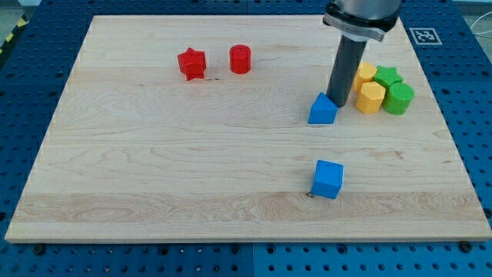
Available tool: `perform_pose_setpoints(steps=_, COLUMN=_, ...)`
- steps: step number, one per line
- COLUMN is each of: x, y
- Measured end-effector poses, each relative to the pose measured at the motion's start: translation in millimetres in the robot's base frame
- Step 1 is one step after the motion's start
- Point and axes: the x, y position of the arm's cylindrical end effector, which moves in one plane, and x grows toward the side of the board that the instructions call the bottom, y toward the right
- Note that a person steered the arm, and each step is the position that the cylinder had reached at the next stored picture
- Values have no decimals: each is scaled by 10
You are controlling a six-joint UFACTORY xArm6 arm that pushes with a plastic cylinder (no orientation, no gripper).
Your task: Slide the blue triangle a bit up and left
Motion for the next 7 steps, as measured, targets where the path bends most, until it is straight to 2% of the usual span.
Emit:
perform_pose_setpoints(steps=3, x=43, y=465)
perform_pose_setpoints(steps=6, x=170, y=318)
perform_pose_setpoints(steps=7, x=581, y=238)
